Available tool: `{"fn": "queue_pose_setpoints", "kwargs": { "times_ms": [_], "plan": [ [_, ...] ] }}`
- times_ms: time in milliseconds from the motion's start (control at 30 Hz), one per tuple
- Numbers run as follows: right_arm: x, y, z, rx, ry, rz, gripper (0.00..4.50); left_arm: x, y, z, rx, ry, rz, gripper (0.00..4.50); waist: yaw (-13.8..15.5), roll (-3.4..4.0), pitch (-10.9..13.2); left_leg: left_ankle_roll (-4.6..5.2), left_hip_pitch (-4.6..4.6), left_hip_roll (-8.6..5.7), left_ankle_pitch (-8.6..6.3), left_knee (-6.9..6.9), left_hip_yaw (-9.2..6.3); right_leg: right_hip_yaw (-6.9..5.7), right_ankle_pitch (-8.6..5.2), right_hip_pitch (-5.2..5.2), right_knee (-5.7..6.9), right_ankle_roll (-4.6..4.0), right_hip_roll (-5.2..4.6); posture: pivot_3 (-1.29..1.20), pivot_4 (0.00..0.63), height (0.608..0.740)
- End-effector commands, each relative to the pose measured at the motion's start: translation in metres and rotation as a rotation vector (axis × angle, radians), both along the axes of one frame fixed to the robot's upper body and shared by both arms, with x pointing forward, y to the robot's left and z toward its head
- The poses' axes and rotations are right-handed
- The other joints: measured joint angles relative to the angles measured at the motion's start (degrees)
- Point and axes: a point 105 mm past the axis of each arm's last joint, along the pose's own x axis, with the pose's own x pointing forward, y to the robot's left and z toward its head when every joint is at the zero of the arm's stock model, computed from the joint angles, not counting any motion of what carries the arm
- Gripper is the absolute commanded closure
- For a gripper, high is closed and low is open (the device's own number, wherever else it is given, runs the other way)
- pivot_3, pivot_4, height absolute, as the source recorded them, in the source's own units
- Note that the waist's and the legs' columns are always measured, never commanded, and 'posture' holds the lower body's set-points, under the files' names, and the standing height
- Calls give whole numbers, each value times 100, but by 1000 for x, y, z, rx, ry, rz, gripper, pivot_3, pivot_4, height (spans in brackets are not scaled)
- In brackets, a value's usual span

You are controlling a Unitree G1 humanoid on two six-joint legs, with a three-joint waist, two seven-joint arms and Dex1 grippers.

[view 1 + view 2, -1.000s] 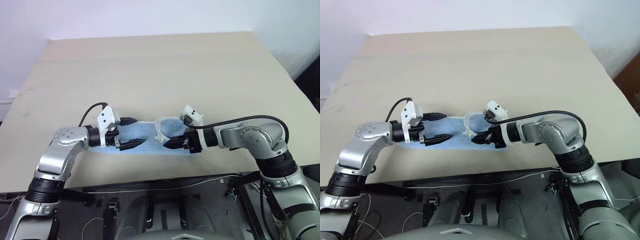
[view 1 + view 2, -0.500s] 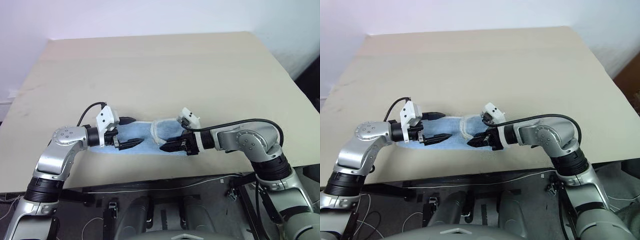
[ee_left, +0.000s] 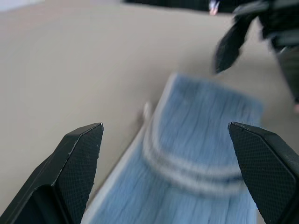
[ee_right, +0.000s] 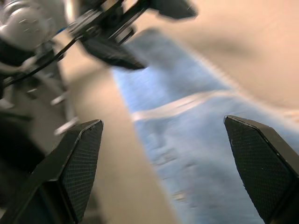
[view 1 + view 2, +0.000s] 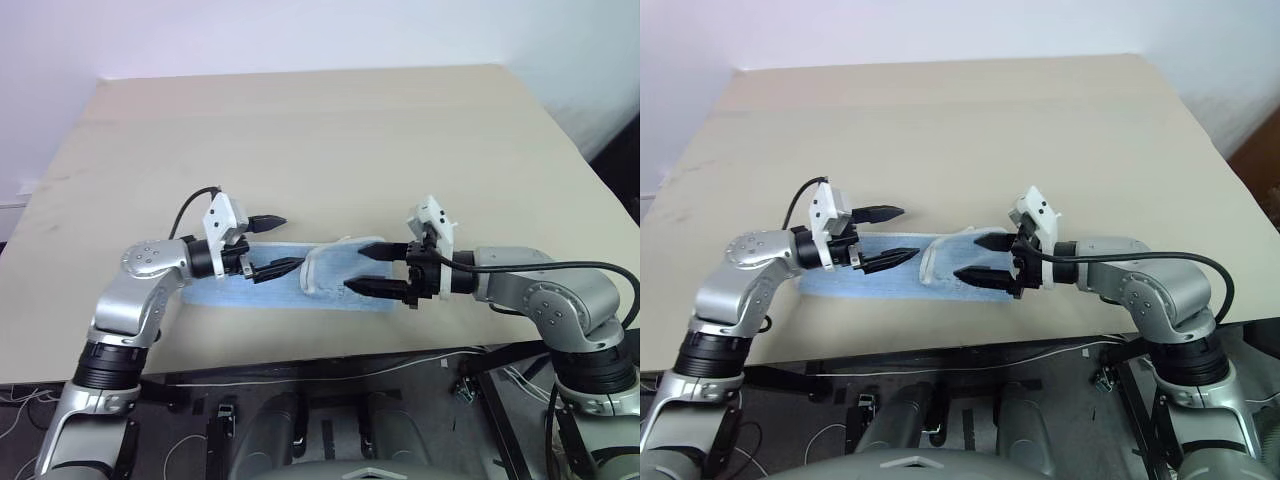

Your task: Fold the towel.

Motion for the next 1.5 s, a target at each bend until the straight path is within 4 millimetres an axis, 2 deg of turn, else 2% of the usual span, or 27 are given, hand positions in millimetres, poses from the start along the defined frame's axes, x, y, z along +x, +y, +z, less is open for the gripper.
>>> {"fn": "queue_pose_setpoints", "kwargs": {
  "times_ms": [33, 200, 400, 567, 733, 867, 933, 1100, 1200, 1300, 1400, 1500],
  "plan": [
    [6, -3, 12, 88, -82, -41, 729, -2, -21, 10, -82, 16, -86, 625, 4, 0, 0, 0, 1, 0, 0, 0, 0, 0, 0, 0, 2, 1, 1, 0, 150, 740],
    [15, -5, 3, 90, -91, -98, 2440, -1, -43, 8, -98, 52, -155, 2316, 2, 0, 0, 1, 1, 0, 1, 5, 0, 0, 2, 0, 7, 4, 2, 0, 150, 740],
    [36, -9, -10, 72, -84, -221, 4500, -5, -54, 7, -105, 76, -199, 4455, -3, 0, 0, 0, 4, 0, 2, 6, 0, 0, 3, 1, 9, 4, 4, 0, 150, 740],
    [51, -11, -47, -85, -67, -308, 4500, -10, -64, -7, -31, 58, -204, 4484, -2, 1, 0, 0, 4, -1, 2, 8, 0, 0, 3, 1, 10, 4, 4, 0, 150, 740],
    [56, -5, -71, -123, -55, -346, 4500, -13, -64, -48, 107, 115, -194, 4484, -9, 2, -1, -2, 7, -2, 2, 6, 0, -1, 3, 2, 12, 4, 6, 0, 150, 740],
    [47, 2, -75, -107, -92, -295, 4500, -15, -51, -92, 341, 75, -177, 4484, -8, 1, -4, -3, 14, -2, 2, 4, 0, 0, 3, 5, 13, 4, 8, 0, 150, 740],
    [45, 2, -77, -113, -91, -284, 4500, -14, -46, -102, 396, 52, -172, 4484, -9, 5, -10, -4, 23, 0, 2, 4, -2, -1, 2, 12, 13, 3, 8, 0, 150, 740],
    [38, 7, -71, -83, -89, -216, 4500, -16, -51, -88, 279, 74, -163, 4484, -22, 12, -17, -3, 76, 1, 0, -7, -1, 3, -9, 48, 7, -15, 5, 0, 150, 740],
    [38, 7, -68, -50, -52, -198, 4500, -12, -53, -69, 177, 73, -150, 4484, -24, 13, -16, -3, 78, 4, 0, -9, -2, 3, -10, 44, 9, -14, 8, 0, 150, 740],
    [39, 7, -44, 76, -39, -170, 4500, -4, -48, -42, 88, 23, -113, 4484, -18, 11, -14, -2, 72, 4, 1, -9, -1, 3, -5, 38, 10, -7, 8, 0, 150, 740],
    [38, 3, -20, 158, -61, -133, 3918, 10, -32, -10, 69, -95, 6, 3881, -7, 10, -13, -2, 68, 3, 1, -7, -1, 3, -1, 37, 10, 1, 7, 0, 150, 740],
    [38, 0, -15, 154, -67, -110, 2854, 5, -17, 17, -11, -109, 41, 2830, -10, 11, -14, -3, 64, 3, 1, -7, -2, 3, 0, 36, 9, 2, 8, 0, 150, 740]
  ]
}}
